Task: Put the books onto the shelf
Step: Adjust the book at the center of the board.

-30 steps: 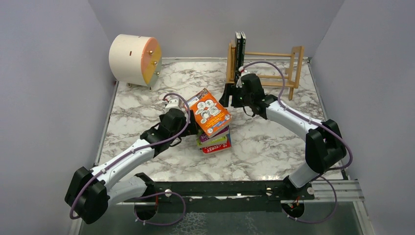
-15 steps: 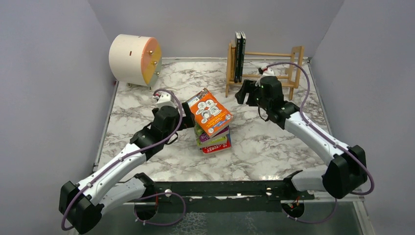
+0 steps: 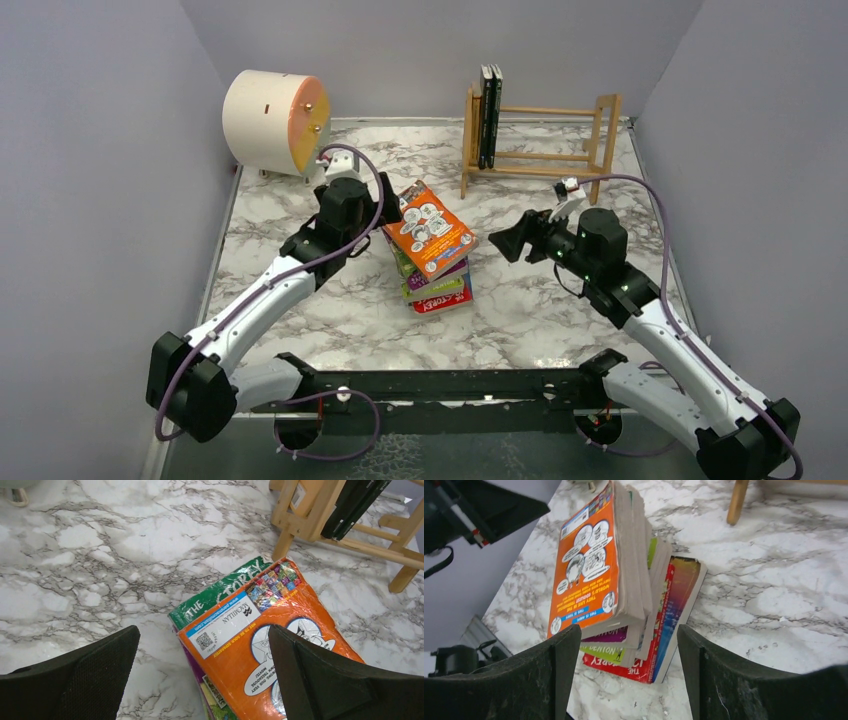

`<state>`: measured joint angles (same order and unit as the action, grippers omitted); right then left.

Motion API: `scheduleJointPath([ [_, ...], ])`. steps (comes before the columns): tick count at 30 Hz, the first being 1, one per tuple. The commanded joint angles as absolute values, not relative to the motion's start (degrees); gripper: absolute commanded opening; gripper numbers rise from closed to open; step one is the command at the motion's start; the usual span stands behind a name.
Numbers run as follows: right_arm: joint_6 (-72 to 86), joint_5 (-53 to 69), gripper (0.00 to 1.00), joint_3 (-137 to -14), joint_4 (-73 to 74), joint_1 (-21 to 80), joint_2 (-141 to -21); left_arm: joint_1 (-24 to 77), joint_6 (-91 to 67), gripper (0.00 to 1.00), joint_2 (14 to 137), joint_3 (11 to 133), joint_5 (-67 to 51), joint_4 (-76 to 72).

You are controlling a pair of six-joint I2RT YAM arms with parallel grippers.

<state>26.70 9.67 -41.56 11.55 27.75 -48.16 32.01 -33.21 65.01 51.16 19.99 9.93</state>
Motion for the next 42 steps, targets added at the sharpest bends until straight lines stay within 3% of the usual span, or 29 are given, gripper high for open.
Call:
scheduleJointPath([
  [1, 27.3, 17.1, 0.69, -39.0, 12.1, 27.9, -46.2, 31.2, -32.1, 0.99, 67.9, 53.4, 12.6, 4.1],
  [11, 29.0, 19.5, 0.69, -35.9, 12.3, 27.9, -43.5, 31.2, -33.2, 0.99, 71.4, 53.0, 6.8, 0.1],
  [32, 29.8, 21.4, 0.69, -33.1, 12.7, 27.9, -41.9, 31.1, -32.1, 0.99, 73.2, 52.0, 12.4, 1.6],
  [42, 29.8, 21.8, 0.69, -33.2, 12.9, 27.9, -42.1, 31.1, -32.9, 0.99, 74.2, 51.1, 9.2, 1.7],
])
